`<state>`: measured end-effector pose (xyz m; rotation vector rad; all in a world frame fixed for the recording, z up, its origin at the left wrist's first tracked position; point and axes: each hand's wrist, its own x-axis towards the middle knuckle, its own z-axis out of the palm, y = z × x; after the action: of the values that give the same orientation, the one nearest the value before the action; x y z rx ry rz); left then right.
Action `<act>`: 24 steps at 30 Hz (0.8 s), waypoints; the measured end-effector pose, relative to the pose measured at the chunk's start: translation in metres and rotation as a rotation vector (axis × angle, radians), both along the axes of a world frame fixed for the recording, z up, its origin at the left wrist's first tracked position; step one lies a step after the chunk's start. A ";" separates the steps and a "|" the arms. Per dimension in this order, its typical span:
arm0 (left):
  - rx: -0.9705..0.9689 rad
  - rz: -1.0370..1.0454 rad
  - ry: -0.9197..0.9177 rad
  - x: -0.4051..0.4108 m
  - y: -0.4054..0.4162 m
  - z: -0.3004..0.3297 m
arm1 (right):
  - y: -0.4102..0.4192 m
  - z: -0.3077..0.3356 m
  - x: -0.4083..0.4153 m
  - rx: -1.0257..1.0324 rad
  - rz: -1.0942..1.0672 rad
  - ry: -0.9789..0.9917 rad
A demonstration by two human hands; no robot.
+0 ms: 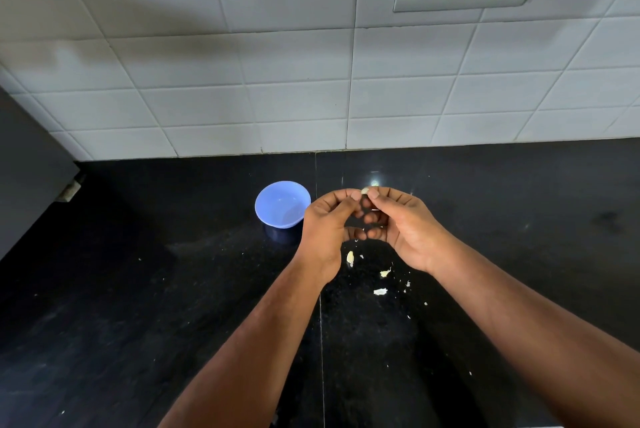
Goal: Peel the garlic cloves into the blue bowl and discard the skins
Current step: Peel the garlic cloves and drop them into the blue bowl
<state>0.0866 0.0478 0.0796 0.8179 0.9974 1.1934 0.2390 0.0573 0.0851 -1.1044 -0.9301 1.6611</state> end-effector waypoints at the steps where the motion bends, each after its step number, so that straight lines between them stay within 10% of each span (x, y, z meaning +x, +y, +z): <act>1: -0.007 -0.001 -0.005 0.001 0.000 0.000 | 0.000 -0.001 -0.001 -0.006 -0.002 0.008; 24: 0.276 0.141 0.594 -0.003 0.006 -0.017 | 0.001 0.007 -0.002 0.020 -0.142 -0.246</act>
<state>0.0839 0.0533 0.0623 1.3897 1.4050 1.2518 0.2370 0.0584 0.0923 -1.3513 -0.9955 1.4193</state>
